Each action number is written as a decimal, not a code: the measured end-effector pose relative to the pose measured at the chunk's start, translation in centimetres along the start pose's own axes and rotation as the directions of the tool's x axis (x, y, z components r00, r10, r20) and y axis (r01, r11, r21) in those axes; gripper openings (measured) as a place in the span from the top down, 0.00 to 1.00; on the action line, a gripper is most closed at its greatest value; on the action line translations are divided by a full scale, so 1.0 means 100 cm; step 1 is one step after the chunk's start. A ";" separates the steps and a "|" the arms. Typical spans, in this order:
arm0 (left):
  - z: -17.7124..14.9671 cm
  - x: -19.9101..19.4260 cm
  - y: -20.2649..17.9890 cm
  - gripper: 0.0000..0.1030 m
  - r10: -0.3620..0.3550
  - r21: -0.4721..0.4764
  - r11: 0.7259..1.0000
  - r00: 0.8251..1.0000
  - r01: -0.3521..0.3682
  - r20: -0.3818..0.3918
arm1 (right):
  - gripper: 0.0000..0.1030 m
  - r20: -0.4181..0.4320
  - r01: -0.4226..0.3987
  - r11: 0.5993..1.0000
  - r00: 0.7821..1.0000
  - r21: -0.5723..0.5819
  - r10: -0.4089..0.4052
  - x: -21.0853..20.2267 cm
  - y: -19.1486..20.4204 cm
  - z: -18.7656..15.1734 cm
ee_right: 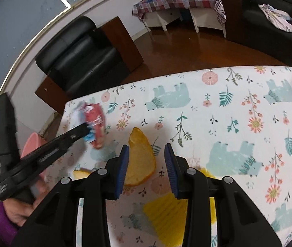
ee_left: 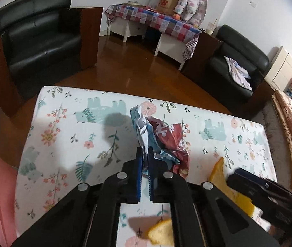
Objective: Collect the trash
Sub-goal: 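Grasp the blue-red crumpled wrapper with the left tool while the right tool grasps an orange peel, then carry the wrapper and peel over the pink bucket and open both tools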
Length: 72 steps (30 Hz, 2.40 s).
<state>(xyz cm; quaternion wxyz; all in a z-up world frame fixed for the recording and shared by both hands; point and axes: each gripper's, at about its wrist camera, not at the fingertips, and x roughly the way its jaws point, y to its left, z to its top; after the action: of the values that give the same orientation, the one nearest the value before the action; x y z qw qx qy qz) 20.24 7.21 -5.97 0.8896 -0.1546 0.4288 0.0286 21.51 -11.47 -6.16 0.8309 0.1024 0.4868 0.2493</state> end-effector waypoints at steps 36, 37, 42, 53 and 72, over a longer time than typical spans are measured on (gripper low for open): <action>-0.081 -0.129 0.025 0.96 -0.040 -0.001 0.999 0.997 0.040 0.073 | 0.80 0.086 -0.030 0.999 0.996 -0.030 0.033 -0.065 0.048 -0.075; -0.086 -0.134 0.025 0.96 -0.038 0.002 0.999 0.996 0.038 0.076 | 0.80 0.083 -0.033 0.999 0.996 -0.037 0.036 -0.067 0.053 -0.079; -0.103 -0.153 0.032 0.96 -0.028 0.000 1.000 0.996 0.028 0.089 | 0.80 0.069 -0.053 0.996 0.996 -0.078 0.058 -0.072 0.077 -0.094; -0.117 -0.198 0.066 0.96 0.080 -0.019 0.997 0.983 -0.078 0.168 | 0.80 0.026 -0.136 0.975 0.989 -0.175 0.143 -0.063 0.136 -0.102; -0.120 -0.247 0.145 0.96 0.267 -0.148 0.960 0.933 -0.237 0.239 | 0.80 -0.047 -0.282 0.889 0.958 -0.361 0.284 -0.033 0.254 -0.086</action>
<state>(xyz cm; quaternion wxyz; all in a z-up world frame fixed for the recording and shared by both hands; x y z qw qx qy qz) -7.01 19.45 2.44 0.9159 -0.1449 0.3240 0.1875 4.84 7.99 2.49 0.7918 0.0174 0.4092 0.4530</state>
